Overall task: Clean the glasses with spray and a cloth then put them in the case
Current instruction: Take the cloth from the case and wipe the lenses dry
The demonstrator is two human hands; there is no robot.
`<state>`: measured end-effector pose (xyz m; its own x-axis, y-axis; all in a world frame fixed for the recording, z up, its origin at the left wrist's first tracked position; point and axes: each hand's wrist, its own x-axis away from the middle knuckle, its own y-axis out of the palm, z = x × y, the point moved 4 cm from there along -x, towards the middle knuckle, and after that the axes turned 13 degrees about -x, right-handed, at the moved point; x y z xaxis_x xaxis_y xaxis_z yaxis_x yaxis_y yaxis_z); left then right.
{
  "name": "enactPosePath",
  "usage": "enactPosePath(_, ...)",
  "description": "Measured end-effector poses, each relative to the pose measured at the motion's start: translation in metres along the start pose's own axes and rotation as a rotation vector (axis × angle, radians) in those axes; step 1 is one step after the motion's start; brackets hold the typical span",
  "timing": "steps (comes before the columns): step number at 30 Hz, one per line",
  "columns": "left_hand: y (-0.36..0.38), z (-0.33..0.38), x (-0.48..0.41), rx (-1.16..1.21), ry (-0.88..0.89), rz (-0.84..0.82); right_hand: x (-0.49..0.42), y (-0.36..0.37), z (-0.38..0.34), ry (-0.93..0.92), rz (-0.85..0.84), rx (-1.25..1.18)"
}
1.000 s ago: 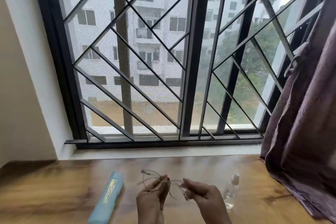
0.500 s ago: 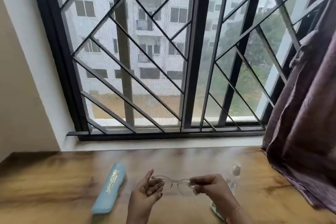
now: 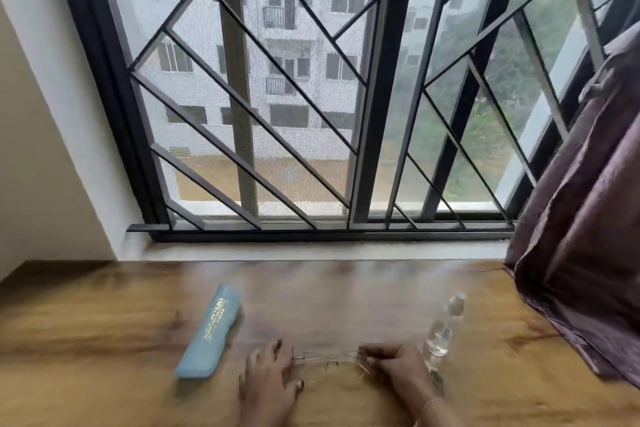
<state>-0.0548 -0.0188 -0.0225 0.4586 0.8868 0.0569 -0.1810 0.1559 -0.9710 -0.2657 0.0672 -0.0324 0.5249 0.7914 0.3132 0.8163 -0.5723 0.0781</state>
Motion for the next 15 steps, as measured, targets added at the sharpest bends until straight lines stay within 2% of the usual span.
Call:
enactPosePath(3, 0.008, -0.003, -0.004, -0.048, -0.050, -0.060, -0.002, -0.001, 0.005, 0.016, 0.020, -0.011)
enactPosePath(9, 0.010, -0.001, -0.004, -0.103, -0.021, -0.017, -0.006, -0.003, 0.012, -0.017, 0.074, 0.041)
enactPosePath(15, 0.004, 0.002, -0.001, -0.067, -0.027, -0.016, -0.001, -0.001, 0.010, -0.042, 0.037, 0.105)
